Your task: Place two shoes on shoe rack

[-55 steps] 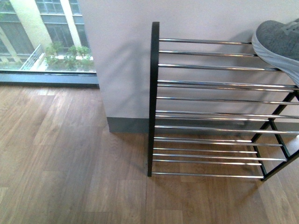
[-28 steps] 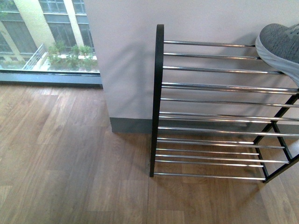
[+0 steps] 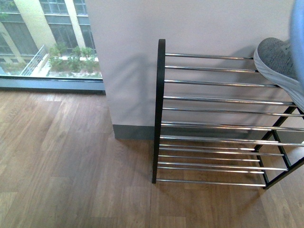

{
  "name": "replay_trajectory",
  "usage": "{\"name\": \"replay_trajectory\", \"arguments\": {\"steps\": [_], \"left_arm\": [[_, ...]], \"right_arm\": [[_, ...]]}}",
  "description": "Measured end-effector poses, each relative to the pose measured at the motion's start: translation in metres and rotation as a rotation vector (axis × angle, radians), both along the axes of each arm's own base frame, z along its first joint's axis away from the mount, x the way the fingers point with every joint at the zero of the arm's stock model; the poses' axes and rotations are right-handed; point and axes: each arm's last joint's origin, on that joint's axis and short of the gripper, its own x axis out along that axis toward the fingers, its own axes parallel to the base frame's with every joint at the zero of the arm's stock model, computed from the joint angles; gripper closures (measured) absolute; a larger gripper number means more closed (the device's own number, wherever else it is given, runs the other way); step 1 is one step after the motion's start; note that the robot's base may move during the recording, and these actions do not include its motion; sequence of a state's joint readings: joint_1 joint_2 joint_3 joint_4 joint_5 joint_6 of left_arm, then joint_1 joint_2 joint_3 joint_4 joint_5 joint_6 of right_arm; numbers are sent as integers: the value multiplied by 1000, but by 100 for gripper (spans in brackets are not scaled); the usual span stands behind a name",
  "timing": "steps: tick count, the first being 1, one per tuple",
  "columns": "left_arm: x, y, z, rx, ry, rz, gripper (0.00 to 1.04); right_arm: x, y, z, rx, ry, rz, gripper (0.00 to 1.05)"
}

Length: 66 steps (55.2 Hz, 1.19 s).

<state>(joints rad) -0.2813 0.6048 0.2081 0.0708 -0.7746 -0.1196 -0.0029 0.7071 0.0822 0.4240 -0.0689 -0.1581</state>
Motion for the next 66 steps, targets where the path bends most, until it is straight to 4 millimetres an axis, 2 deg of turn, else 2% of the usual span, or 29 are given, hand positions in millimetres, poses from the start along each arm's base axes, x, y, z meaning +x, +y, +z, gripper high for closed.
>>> {"name": "replay_trajectory", "arguments": {"steps": [10, 22, 35, 46, 53, 66], "left_arm": [[0, 0, 0, 0, 0, 0, 103], [0, 0, 0, 0, 0, 0, 103], [0, 0, 0, 0, 0, 0, 103], [0, 0, 0, 0, 0, 0, 103], [0, 0, 0, 0, 0, 0, 103], [0, 0, 0, 0, 0, 0, 103]], "right_arm": [[41, 18, -2, -7, 64, 30, 103], [109, 41, -9, 55, 180, -11, 103], [173, 59, -29, 82, 243, -79, 103], [204, 63, -47, 65, 275, -126, 103], [221, 63, -60, -7, 269, -127, 103], [241, 43, -77, -197, 275, -130, 103]]}}
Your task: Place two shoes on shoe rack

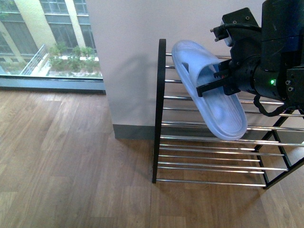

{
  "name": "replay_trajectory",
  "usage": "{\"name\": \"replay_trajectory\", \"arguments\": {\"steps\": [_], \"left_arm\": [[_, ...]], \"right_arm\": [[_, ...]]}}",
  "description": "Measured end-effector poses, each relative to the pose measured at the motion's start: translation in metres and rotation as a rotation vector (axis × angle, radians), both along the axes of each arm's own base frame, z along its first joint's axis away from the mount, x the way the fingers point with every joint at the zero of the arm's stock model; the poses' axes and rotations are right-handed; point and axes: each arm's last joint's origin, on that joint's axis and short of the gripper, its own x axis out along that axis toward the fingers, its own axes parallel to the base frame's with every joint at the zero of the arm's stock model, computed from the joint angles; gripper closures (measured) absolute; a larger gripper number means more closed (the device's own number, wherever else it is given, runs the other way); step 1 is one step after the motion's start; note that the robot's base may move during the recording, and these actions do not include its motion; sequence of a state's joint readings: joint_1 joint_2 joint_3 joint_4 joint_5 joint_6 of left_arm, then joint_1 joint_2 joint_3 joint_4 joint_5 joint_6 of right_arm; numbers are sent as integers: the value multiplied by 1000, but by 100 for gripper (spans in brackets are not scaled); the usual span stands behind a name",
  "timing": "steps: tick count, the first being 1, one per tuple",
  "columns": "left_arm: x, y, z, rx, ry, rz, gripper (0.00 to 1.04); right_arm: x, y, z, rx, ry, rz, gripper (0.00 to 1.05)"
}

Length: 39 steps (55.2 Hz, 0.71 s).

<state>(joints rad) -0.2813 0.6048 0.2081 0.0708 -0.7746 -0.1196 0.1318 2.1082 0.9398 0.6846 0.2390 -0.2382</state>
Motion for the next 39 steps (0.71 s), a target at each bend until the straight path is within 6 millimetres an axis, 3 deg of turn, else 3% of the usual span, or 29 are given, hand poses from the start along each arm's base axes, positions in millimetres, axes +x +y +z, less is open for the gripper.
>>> {"name": "replay_trajectory", "arguments": {"steps": [15, 39], "left_arm": [[0, 0, 0, 0, 0, 0, 103], [0, 0, 0, 0, 0, 0, 103]], "right_arm": [[24, -43, 0, -109, 4, -88, 103], [50, -84, -7, -179, 31, -203, 103]]}}
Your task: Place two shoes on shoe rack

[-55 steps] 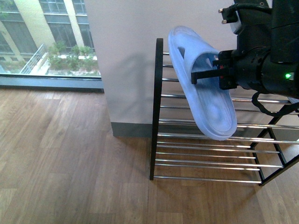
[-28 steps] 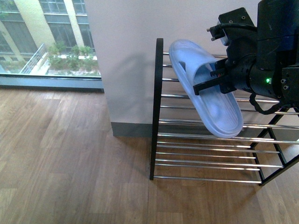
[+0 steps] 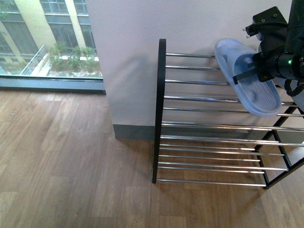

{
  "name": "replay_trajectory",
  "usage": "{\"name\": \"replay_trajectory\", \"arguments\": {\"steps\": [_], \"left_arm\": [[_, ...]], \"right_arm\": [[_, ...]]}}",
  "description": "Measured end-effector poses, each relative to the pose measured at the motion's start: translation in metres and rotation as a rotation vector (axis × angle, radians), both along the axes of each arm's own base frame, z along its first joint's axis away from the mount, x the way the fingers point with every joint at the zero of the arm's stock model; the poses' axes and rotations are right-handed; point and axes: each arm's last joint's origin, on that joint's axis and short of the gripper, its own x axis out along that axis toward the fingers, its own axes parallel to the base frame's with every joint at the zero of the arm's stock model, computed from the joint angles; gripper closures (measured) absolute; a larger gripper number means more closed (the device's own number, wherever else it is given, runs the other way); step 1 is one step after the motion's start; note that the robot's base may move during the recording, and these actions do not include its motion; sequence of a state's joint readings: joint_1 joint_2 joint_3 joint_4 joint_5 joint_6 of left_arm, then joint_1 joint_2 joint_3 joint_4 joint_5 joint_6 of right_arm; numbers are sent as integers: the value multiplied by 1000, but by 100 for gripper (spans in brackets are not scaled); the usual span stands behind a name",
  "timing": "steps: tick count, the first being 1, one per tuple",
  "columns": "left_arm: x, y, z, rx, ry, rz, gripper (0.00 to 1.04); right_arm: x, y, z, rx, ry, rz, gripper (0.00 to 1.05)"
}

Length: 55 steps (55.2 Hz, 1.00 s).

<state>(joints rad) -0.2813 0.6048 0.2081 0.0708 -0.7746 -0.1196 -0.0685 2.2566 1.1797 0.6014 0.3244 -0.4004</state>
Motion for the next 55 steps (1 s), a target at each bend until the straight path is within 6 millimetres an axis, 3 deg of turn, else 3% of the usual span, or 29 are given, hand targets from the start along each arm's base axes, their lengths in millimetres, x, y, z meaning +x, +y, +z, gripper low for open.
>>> {"name": "replay_trajectory", "arguments": {"steps": [18, 30, 45, 48, 55], "left_arm": [[0, 0, 0, 0, 0, 0, 103], [0, 0, 0, 0, 0, 0, 103], [0, 0, 0, 0, 0, 0, 103], [0, 0, 0, 0, 0, 0, 103], [0, 0, 0, 0, 0, 0, 103]], "right_arm": [[0, -2, 1, 31, 4, 12, 103], [-11, 1, 12, 102, -4, 0, 62], [-50, 1, 65, 236, 37, 34, 13], [-59, -3, 75, 244, 30, 30, 8], [-88, -24, 103, 204, -45, 2, 9]]}}
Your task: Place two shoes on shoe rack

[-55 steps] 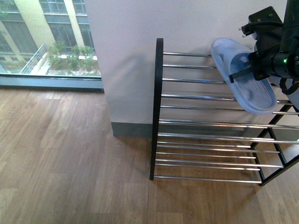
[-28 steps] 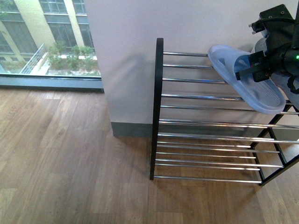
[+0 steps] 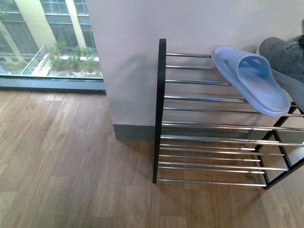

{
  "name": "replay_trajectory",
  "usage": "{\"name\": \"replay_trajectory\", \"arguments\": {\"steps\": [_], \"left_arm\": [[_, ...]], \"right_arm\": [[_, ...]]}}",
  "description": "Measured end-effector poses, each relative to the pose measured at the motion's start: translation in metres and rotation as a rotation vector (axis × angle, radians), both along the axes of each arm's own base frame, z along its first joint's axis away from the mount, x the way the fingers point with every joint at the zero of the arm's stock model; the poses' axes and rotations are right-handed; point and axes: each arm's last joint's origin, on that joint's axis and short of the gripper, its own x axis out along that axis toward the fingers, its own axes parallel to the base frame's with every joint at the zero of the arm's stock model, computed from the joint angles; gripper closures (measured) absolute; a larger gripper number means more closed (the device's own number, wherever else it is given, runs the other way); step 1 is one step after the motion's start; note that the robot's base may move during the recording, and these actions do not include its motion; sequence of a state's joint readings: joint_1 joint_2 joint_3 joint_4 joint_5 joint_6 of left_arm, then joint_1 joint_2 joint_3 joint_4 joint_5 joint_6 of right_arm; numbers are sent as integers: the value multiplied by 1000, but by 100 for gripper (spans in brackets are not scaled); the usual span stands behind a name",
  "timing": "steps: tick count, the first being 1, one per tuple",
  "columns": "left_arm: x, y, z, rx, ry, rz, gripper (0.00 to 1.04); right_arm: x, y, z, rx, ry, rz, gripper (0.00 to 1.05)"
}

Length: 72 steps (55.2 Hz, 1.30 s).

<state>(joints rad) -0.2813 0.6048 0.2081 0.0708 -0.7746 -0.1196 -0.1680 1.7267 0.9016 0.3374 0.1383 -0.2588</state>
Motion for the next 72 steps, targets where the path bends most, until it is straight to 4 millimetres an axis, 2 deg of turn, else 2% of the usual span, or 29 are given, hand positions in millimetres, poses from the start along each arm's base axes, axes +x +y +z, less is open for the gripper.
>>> {"name": "replay_trajectory", "arguments": {"steps": [4, 6, 9, 13, 20, 28, 35, 44, 50, 72], "left_arm": [[0, 0, 0, 0, 0, 0, 103], [0, 0, 0, 0, 0, 0, 103], [0, 0, 0, 0, 0, 0, 103], [0, 0, 0, 0, 0, -2, 103], [0, 0, 0, 0, 0, 0, 103], [0, 0, 0, 0, 0, 0, 103], [0, 0, 0, 0, 0, 0, 103], [0, 0, 0, 0, 0, 0, 103], [0, 0, 0, 0, 0, 0, 103], [0, 0, 0, 0, 0, 0, 103]], "right_arm": [[-11, -8, 16, -32, -46, -28, 9], [-12, -11, 18, 1, -113, 4, 12], [-26, -3, 12, 135, -373, 176, 28], [-52, 16, 0, 202, -473, 243, 45], [-93, 31, 3, 223, -527, 229, 78], [-120, 41, -6, 230, -510, 231, 103], [-140, 47, -7, 235, -517, 236, 103], [-162, 56, -20, 231, -503, 210, 103], [-172, 63, -18, 237, -510, 240, 103], [-207, 63, -14, 234, -520, 233, 103]]}}
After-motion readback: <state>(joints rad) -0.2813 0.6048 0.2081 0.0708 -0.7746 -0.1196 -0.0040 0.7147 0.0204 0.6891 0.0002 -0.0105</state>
